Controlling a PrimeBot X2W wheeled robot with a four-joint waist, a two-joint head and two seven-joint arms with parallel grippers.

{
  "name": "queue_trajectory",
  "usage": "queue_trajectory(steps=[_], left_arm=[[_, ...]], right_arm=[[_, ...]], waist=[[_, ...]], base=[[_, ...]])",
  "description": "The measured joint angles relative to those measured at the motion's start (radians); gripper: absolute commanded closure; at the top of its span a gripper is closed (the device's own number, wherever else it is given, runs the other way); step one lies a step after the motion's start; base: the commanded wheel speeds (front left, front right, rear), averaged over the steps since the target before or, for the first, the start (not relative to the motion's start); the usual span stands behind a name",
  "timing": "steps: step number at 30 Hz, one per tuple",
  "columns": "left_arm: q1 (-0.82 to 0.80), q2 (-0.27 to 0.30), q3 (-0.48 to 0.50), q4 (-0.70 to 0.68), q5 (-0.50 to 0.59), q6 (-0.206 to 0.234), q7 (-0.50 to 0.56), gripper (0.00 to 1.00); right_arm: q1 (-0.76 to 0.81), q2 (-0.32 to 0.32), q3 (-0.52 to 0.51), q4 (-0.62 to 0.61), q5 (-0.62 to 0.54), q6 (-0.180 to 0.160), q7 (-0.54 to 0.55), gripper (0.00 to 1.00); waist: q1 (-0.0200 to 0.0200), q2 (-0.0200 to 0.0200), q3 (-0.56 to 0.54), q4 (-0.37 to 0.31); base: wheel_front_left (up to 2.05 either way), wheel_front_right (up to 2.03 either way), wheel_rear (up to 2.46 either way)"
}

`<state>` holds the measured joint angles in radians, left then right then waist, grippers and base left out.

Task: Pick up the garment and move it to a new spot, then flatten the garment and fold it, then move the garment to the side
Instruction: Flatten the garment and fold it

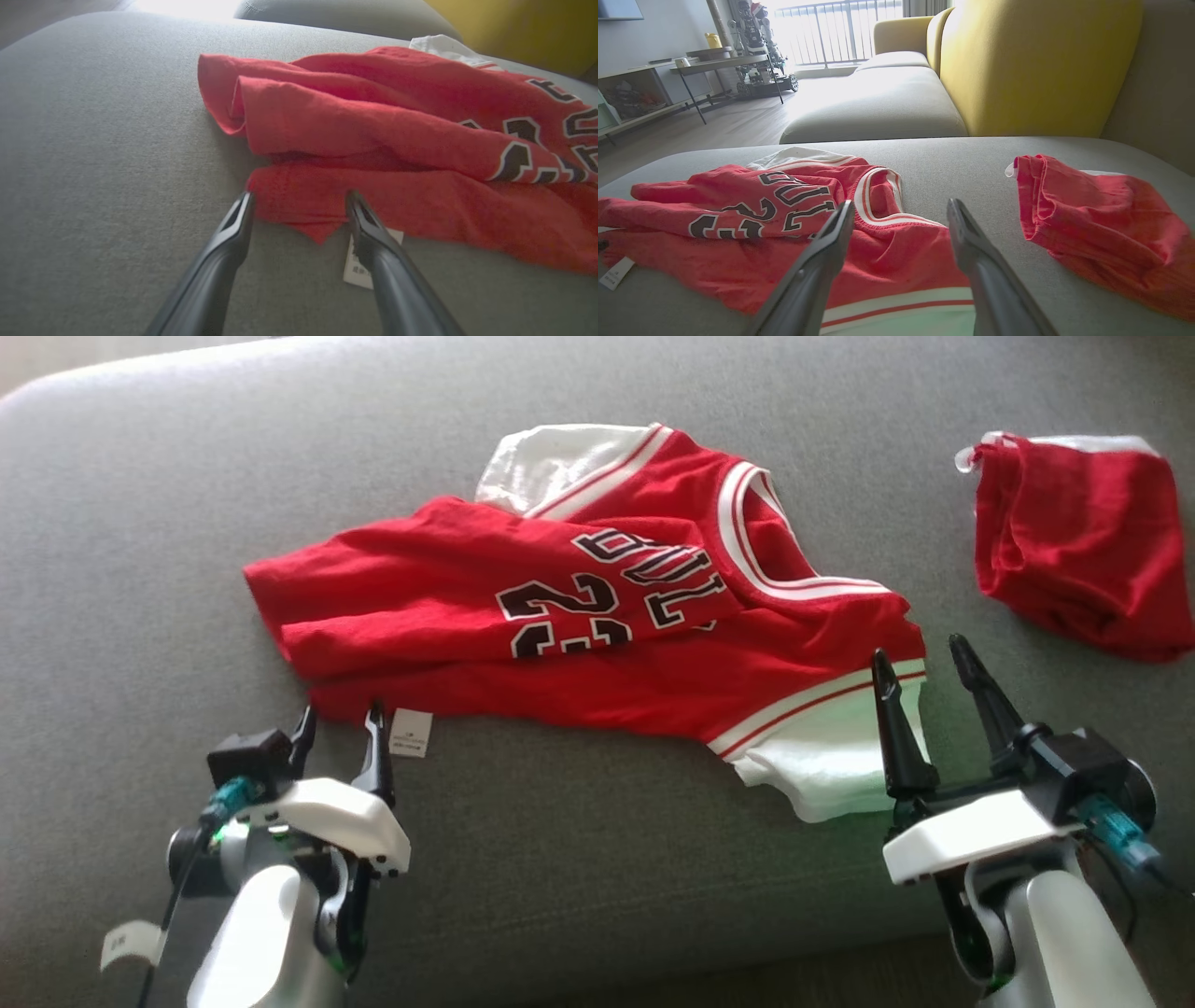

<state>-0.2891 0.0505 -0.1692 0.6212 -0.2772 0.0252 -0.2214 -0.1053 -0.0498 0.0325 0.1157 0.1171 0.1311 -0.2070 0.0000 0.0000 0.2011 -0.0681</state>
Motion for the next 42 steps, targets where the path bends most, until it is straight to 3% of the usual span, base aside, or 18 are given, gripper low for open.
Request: queue_trajectory(steps=[15,17,29,36,42], left_arm=[[-0.159,0.019,0.003,0.187,0.002,0.008,0.003,0.00],[-0.167,0.021,-0.003,0.194,0.002,0.000,0.006,1.00],[-0.155,0.019,-0.032,0.172,0.012,-0.016,-0.020,1.00],[-0.144,0.044,-0.035,-0.109,0.075,0.019,-0.028,1.00],[-0.026,0.072,-0.053,-0.199,0.086,-0.002,-0.021,1.00]], right_arm=[[-0.023,0.000,0.005,0.010,0.000,0.000,-0.013,0.00],[-0.029,0.000,0.005,0.013,0.000,0.000,-0.014,0.00],[-0.034,0.000,0.009,0.044,-0.003,0.000,-0.015,0.00],[-0.032,0.000,0.004,0.061,0.004,0.000,-0.023,0.00],[-0.025,0.000,-0.002,0.088,0.018,0.000,-0.028,0.00]], waist=[[0.0000,0.0000,0.060,-0.024],[0.0000,0.0000,0.061,-0.024],[0.0000,0.0000,0.008,0.000],[0.0000,0.0000,-0.050,0.034],[0.0000,0.0000,-0.087,0.071]], base=[[0.00,0.00,0.00],[0.00,0.00,0.00],[0.00,0.00,0.00],[0.00,0.00,0.00],[0.00,0.00,0.00]])
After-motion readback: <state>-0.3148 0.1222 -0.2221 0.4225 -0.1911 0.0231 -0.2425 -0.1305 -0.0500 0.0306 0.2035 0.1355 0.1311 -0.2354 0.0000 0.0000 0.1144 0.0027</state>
